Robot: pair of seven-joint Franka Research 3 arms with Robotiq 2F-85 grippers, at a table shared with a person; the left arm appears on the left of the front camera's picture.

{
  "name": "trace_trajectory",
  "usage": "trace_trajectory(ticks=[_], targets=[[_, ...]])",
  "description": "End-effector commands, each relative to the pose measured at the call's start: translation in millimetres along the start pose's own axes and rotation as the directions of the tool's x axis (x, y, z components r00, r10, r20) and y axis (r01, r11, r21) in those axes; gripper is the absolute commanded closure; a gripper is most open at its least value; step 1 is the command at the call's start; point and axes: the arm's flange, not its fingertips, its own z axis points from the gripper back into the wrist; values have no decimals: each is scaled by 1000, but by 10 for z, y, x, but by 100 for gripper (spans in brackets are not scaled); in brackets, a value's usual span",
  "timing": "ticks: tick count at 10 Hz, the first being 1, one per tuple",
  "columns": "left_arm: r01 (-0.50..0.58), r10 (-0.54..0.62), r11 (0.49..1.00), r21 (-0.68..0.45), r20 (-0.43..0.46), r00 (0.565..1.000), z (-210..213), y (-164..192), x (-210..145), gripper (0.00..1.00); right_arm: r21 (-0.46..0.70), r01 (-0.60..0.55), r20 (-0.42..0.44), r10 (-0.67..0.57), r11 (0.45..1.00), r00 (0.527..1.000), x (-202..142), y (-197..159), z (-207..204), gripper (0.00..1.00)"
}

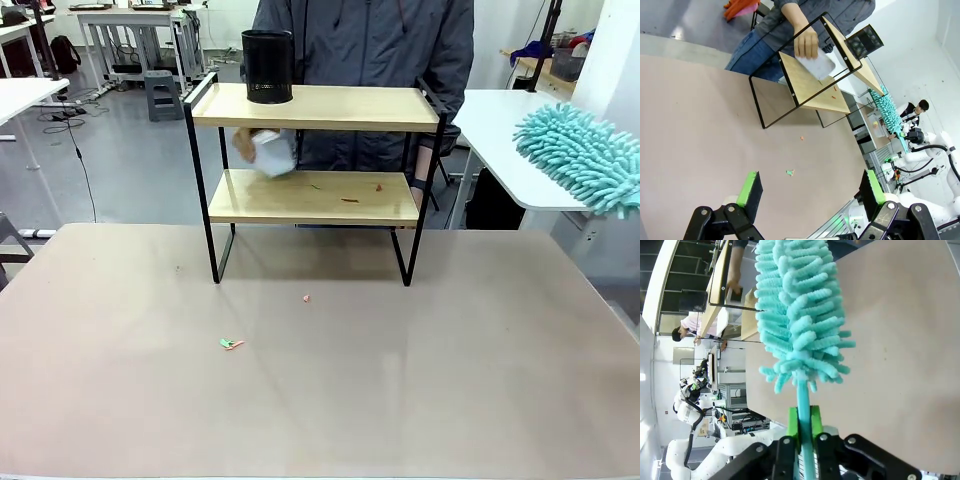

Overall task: Clean the shelf.
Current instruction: Clean the remaining tier of the Shelf with the Duster once objects are removed.

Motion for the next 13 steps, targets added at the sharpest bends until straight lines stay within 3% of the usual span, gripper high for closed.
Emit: trace_trajectory(ticks=[1, 3, 4, 5, 8, 10, 13], targets=[[17, -17, 1000, -15, 17, 1000, -17, -9, 5, 0, 12, -19, -1, 19, 1000, 1000, 22, 8, -1, 88], [17, -17, 1000, -15, 17, 1000, -17, -9, 5, 0, 0, 0, 0, 0, 1000, 1000, 0, 0, 0, 88], [17, -17, 1000, -15, 17, 1000, -17, -9, 5, 0, -15, -88, -34, 88, 996, 996, -145, 188, 23, 88], [17, -17, 1000, -15, 17, 1000, -17, -9, 5, 0, 13, -216, -156, 215, 976, 964, -377, 362, 64, 88], [17, -17, 1000, -15, 17, 1000, -17, -9, 5, 0, -73, -459, -271, 425, 886, 864, -1117, 589, 65, 88], [17, -17, 1000, -15, 17, 1000, -17, -9, 5, 0, -115, -569, -331, 509, 814, 795, -1461, 755, -263, 88], [17, -17, 1000, -15, 17, 1000, -17, -9, 5, 0, -225, -591, -320, 514, 775, 796, -1505, 1190, -1194, 88]])
